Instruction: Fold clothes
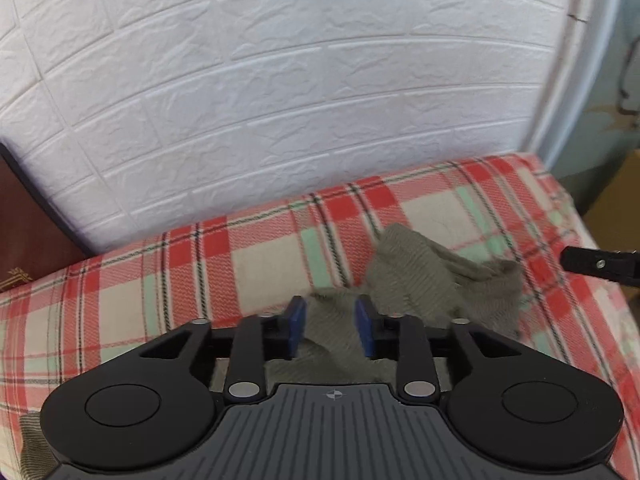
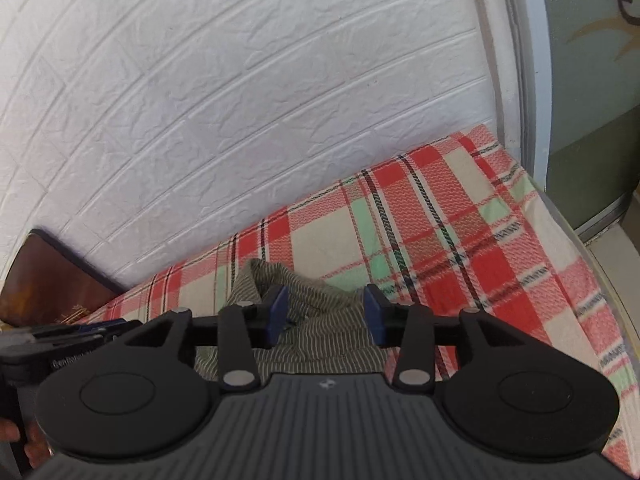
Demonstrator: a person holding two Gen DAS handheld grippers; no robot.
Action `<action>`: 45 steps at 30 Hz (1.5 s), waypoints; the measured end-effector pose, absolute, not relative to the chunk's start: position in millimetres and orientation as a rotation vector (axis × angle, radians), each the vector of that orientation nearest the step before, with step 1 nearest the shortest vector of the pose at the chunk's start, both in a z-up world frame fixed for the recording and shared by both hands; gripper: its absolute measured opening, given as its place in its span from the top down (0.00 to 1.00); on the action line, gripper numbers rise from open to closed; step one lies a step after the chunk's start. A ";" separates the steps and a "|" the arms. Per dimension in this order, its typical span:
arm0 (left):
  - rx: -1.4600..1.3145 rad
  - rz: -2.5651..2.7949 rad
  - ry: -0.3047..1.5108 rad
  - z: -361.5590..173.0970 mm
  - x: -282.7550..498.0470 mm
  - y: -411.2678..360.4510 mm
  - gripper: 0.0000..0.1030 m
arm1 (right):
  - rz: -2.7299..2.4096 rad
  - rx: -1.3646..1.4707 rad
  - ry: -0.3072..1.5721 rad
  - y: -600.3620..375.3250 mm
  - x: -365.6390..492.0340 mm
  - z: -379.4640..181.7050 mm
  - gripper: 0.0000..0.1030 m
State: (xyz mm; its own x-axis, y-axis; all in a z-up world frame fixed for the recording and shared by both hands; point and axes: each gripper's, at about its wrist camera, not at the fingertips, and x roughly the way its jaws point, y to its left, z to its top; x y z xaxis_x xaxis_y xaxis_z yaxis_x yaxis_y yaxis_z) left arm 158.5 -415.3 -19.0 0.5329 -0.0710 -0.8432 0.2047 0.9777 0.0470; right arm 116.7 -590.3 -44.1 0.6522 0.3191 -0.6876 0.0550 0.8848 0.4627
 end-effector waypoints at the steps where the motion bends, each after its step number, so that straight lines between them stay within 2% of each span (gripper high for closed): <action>1: 0.155 -0.196 1.005 -18.1 149.9 -419.4 0.40 | 0.169 0.469 0.865 -584.0 106.3 -41.8 0.50; 10: 0.239 -0.450 1.142 -61.2 79.2 -481.9 0.38 | 0.144 0.481 1.057 -574.5 -3.5 -92.1 0.49; 15: 0.302 -0.554 1.144 -71.8 53.3 -514.8 0.27 | 0.083 0.582 1.094 -588.0 -43.4 -110.5 0.49; 24: 0.459 -0.518 1.194 -109.8 45.8 -536.2 0.28 | 0.057 0.606 1.081 -587.3 -63.6 -109.3 0.49; 25: 0.459 -0.512 1.204 -113.2 46.0 -535.3 0.30 | 0.058 0.605 1.082 -586.9 -63.8 -110.2 0.48; 26: 0.456 -0.503 1.217 -116.3 47.0 -533.6 0.40 | 0.059 0.605 1.085 -585.8 -63.9 -111.2 0.48; 27: 0.453 -0.494 1.231 -119.5 48.1 -531.9 0.67 | 0.061 0.605 1.088 -585.0 -63.0 -112.3 0.48; 28: 0.441 -0.480 1.231 -118.0 48.9 -526.7 0.82 | 0.062 0.606 1.092 -584.3 -62.1 -113.3 0.48; 30: 0.399 -0.445 1.208 -106.0 50.0 -509.3 0.98 | 0.067 0.604 1.096 -581.5 -59.7 -114.6 0.48; 45: 0.098 -0.136 1.037 -21.7 47.5 -360.9 1.00 | 0.166 0.511 1.056 -552.5 -9.1 -95.6 0.47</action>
State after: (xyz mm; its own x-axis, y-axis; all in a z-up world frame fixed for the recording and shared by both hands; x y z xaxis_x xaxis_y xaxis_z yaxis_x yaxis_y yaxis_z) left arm 47.5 -360.9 -21.7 0.5014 -0.0658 -0.8627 0.1581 0.9873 0.0165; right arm -9.1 -552.5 -95.6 0.4927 0.3692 -0.7880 0.1096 0.8720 0.4771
